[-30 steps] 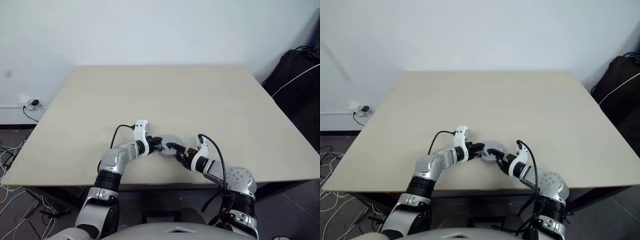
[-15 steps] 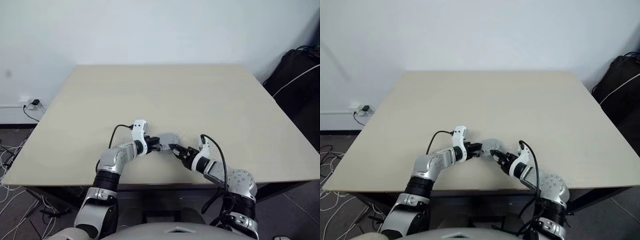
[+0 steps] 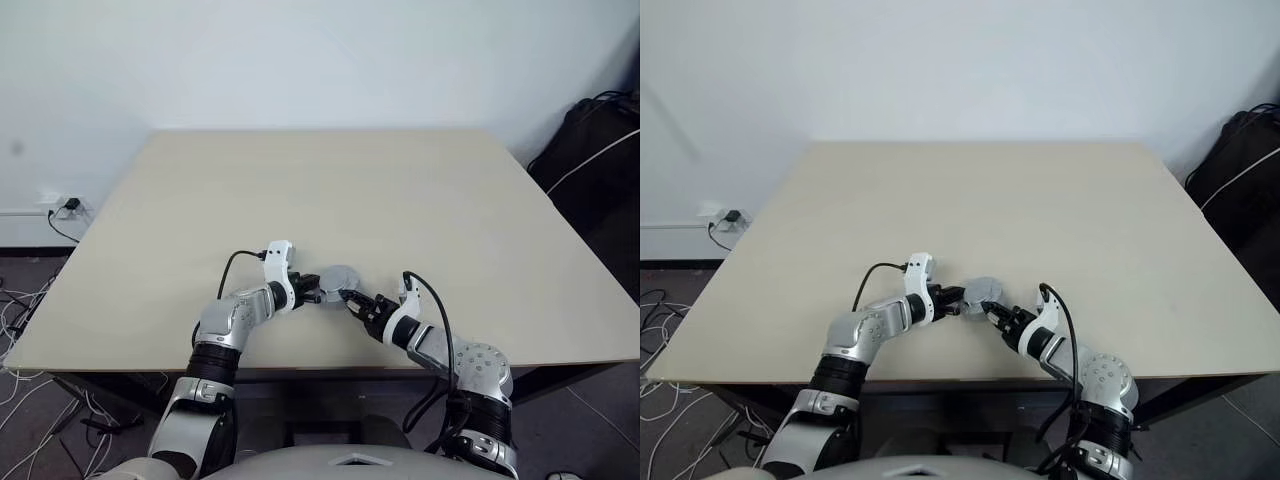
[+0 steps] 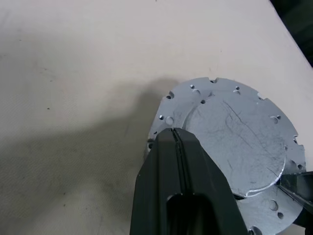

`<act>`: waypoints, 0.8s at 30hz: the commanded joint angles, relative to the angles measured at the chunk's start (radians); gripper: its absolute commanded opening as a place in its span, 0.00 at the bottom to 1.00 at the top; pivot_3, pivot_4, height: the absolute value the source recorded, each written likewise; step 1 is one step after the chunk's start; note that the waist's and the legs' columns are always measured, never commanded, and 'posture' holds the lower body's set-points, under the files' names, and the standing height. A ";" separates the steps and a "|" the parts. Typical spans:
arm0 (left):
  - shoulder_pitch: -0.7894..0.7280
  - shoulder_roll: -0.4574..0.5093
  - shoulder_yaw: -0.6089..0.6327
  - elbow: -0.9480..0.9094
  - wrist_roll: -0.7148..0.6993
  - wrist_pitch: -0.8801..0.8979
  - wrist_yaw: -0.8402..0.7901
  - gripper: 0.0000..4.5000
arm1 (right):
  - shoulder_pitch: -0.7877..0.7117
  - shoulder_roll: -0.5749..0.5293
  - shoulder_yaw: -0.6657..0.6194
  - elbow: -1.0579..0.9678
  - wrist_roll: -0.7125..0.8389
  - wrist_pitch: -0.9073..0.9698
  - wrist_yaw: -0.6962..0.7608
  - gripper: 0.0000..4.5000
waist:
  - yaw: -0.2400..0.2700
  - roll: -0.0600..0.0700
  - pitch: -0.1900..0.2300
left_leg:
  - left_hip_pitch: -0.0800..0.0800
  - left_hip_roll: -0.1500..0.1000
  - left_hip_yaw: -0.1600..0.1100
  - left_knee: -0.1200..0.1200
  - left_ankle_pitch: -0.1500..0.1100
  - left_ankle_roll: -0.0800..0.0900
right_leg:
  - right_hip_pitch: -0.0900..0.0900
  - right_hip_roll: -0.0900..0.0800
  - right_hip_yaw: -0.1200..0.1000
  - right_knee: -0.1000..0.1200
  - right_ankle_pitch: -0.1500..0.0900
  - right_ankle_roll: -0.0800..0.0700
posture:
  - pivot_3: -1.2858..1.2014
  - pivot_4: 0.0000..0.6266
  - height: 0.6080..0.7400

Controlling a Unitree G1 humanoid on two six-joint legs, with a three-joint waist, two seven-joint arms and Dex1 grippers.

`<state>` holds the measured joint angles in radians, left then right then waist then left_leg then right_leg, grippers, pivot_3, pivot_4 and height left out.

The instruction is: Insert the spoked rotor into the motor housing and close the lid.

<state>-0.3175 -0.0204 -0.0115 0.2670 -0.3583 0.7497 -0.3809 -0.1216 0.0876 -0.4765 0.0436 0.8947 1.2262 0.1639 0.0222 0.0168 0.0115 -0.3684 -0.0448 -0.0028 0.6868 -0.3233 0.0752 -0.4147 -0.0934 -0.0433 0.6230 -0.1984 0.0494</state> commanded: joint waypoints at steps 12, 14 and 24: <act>0.349 -0.124 0.274 -0.418 -0.434 -0.096 -0.004 0.00 | 0.001 0.052 -0.011 -0.046 0.167 -0.085 -0.011 0.37 | -0.005 0.001 0.001 | -0.013 -0.001 0.001 -0.001 0.001 -0.002 | -0.014 -0.002 0.001 0.001 -0.003 -0.005 | 0.52 0.00 1.00; 0.402 -0.142 0.278 -0.456 -0.540 -0.047 0.009 0.00 | -0.010 0.051 -0.006 -0.052 0.191 -0.091 -0.011 0.37 | -0.009 0.001 0.002 | -0.013 -0.001 0.001 -0.001 0.000 0.000 | -0.014 -0.002 0.001 0.001 -0.003 -0.005 | 0.52 0.00 1.00; 0.541 -0.213 0.184 -0.466 -0.873 0.030 0.060 0.63 | -0.101 0.023 0.024 -0.052 0.269 -0.123 -0.025 0.37 | -0.010 0.002 0.004 | -0.010 0.001 0.001 0.003 0.002 0.000 | -0.010 0.010 0.002 0.002 -0.003 -0.005 | 0.52 0.00 1.00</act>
<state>0.1884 -0.0701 0.2158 -0.1773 -1.1807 0.7941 -0.3231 -0.1881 0.0956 -0.4725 0.0397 1.1058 1.1120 0.1250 0.0122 0.0185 0.0158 -0.3783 -0.0437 -0.0013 0.6899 -0.3213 0.0749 -0.4241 -0.0824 -0.0405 0.6249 -0.2010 0.0448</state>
